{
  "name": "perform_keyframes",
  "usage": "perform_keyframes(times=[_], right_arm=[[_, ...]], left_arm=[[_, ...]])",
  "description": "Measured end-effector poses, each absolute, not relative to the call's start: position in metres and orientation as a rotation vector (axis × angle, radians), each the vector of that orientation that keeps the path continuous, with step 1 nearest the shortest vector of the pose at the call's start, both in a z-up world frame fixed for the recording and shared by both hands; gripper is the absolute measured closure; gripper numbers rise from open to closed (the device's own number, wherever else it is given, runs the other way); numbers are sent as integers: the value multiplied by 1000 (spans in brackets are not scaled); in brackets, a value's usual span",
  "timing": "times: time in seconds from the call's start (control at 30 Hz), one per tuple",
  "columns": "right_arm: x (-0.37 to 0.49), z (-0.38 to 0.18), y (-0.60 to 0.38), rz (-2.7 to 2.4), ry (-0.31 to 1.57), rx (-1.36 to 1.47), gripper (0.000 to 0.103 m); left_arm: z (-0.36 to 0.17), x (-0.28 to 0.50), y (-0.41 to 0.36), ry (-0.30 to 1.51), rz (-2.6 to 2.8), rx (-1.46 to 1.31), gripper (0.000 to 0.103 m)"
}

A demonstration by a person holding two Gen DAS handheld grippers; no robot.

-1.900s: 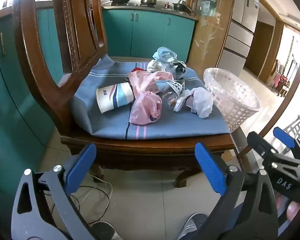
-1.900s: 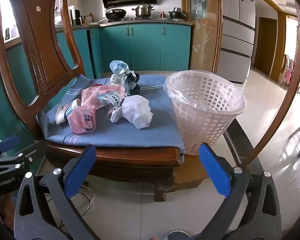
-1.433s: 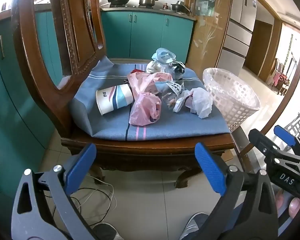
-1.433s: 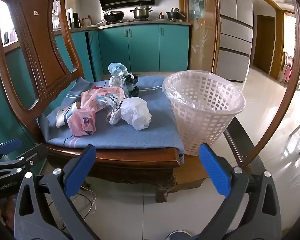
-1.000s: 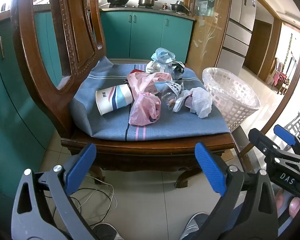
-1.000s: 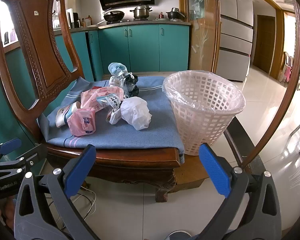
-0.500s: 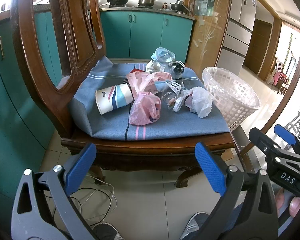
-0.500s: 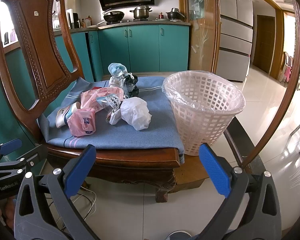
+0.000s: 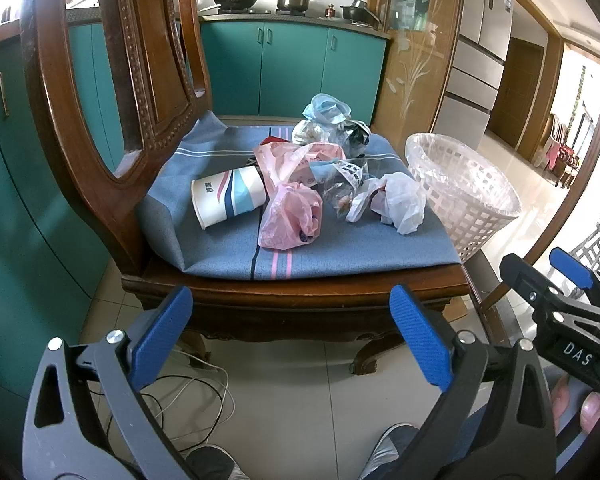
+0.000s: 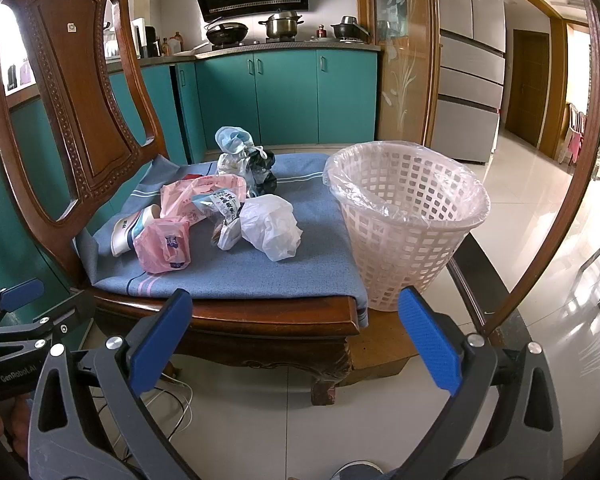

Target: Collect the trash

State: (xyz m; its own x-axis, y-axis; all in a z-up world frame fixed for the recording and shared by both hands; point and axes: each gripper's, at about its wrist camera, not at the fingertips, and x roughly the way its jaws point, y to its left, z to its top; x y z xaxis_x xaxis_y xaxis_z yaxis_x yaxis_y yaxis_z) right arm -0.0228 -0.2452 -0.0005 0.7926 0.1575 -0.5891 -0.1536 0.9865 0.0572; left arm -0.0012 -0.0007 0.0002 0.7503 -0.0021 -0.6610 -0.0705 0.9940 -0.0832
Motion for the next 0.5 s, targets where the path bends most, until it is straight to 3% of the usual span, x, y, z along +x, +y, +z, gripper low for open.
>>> perform_keyframes(times=[0.5], right_arm=[[-23, 0, -245, 167, 634, 6, 3]], left_arm=[[-2, -1, 0, 726, 36, -104, 4]])
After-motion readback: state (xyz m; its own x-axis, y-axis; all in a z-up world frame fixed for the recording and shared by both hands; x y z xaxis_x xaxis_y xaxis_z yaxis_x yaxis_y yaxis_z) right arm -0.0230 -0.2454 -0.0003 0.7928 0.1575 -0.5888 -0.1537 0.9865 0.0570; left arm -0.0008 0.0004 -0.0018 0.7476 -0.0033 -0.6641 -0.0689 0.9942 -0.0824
